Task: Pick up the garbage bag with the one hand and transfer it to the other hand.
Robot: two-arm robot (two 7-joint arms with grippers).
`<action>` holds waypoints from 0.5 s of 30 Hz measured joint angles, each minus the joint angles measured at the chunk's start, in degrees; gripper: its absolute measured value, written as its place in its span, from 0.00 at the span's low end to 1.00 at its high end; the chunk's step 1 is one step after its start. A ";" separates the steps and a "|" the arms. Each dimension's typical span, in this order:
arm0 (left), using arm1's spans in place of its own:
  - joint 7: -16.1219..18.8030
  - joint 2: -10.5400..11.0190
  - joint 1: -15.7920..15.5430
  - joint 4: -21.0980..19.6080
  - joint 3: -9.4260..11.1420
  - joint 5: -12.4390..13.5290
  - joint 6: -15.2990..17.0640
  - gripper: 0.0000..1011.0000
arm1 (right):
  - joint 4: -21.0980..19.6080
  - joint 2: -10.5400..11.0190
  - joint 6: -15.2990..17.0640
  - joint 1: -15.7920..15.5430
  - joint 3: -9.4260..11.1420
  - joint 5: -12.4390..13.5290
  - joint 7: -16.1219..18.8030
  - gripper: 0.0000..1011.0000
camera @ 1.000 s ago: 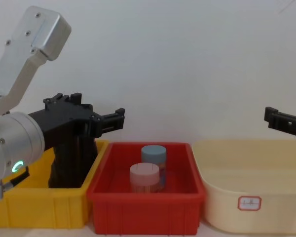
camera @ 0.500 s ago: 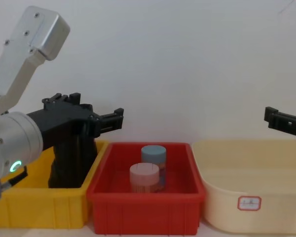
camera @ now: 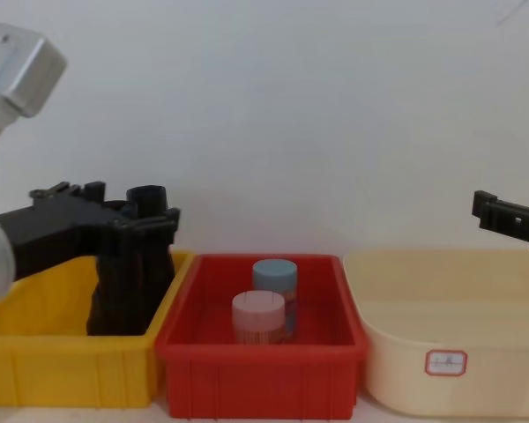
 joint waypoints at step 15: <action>-4.23 2.45 1.06 1.86 -2.94 -3.51 1.92 0.99 | 0.00 0.00 0.00 0.00 0.00 0.00 0.00 0.99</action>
